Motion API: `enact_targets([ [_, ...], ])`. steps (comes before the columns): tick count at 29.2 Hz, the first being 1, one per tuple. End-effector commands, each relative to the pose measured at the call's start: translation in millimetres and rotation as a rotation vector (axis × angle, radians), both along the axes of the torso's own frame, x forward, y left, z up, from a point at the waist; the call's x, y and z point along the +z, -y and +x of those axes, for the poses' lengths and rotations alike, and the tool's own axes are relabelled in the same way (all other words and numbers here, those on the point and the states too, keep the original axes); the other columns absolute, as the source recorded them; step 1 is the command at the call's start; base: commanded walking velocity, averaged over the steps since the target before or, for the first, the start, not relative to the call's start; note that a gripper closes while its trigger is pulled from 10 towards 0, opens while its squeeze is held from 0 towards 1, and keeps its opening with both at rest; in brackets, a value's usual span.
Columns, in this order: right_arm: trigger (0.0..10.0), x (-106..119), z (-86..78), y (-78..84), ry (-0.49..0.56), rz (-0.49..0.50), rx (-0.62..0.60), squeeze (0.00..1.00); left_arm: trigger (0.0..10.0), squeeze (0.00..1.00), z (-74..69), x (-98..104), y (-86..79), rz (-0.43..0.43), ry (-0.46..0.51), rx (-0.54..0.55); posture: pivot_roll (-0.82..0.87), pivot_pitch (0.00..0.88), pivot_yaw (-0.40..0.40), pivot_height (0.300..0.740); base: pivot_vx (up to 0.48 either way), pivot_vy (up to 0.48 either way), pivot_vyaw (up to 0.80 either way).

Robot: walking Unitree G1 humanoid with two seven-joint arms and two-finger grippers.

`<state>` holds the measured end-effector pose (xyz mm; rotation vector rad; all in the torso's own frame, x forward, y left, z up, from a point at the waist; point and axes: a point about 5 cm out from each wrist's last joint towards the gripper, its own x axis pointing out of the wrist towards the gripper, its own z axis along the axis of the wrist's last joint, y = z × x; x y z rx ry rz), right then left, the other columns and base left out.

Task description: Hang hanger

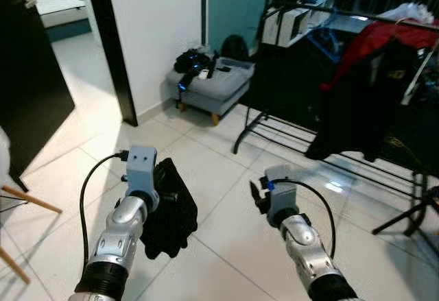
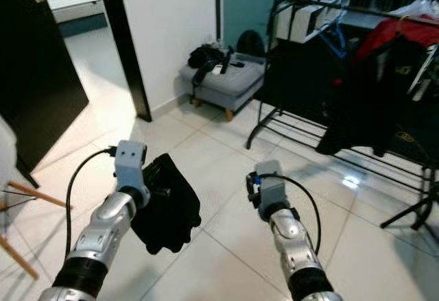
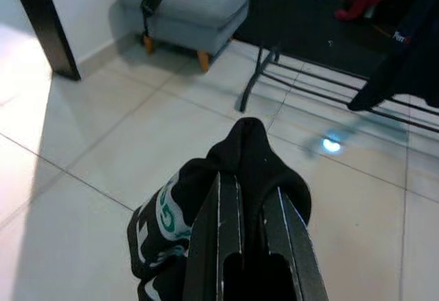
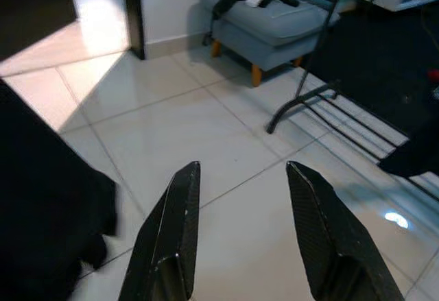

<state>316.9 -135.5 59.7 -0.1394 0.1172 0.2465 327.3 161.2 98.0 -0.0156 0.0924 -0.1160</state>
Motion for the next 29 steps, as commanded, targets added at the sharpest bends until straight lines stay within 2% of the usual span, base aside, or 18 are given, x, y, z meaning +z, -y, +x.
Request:
enact_targets([
  [1,10.0,-2,-1.0,-1.3,-0.008,0.004,0.005,0.00,10.0,0.00,1.0,0,0.4,-0.012,-0.007,-0.004,-0.05,0.022,-0.039,0.740,0.000,0.000,0.00],
  [5,10.0,-2,-0.5,-1.1,-0.008,0.003,0.004,0.00,10.0,0.00,1.7,-3,-1.6,-0.037,-0.031,0.007,-0.05,0.024,-0.038,0.740,0.000,0.360,0.00],
  [12,10.0,-1,0.0,-1.3,-0.006,0.005,0.002,0.00,10.0,0.00,2.2,-3,-2.5,-0.022,-0.035,0.011,-0.05,0.023,-0.035,0.740,0.000,0.465,0.00],
  [20,10.0,-1,-0.1,-1.6,-0.005,0.008,0.002,0.00,10.0,0.00,3.9,1,-1.4,0.002,-0.008,0.005,-0.05,0.018,-0.038,0.740,0.000,0.000,0.00],
  [24,10.0,-1,-0.4,-2.1,-0.001,0.005,0.009,0.00,10.0,0.00,5.2,11,-0.9,-0.013,0.055,0.008,-0.04,0.026,-0.043,0.740,0.000,0.000,0.00],
  [27,10.0,-1,-0.7,-9.1,-0.001,-0.006,0.041,0.00,10.0,0.00,16.1,39,-7.4,-0.025,0.124,0.047,-0.02,0.060,-0.048,0.740,0.000,0.000,0.00],
  [28,10.0,-1,-0.7,-9.1,-0.001,-0.006,0.041,0.00,10.0,0.00,16.1,39,-7.4,-0.025,0.124,0.047,-0.02,0.060,-0.048,0.740,0.000,0.000,0.00],
  [29,10.0,-3,-2.2,-14.2,-0.005,-0.012,0.072,0.00,10.0,0.00,21.7,52,-7.9,-0.022,0.135,0.022,0.00,0.068,-0.043,0.740,0.000,0.000,0.00],
])
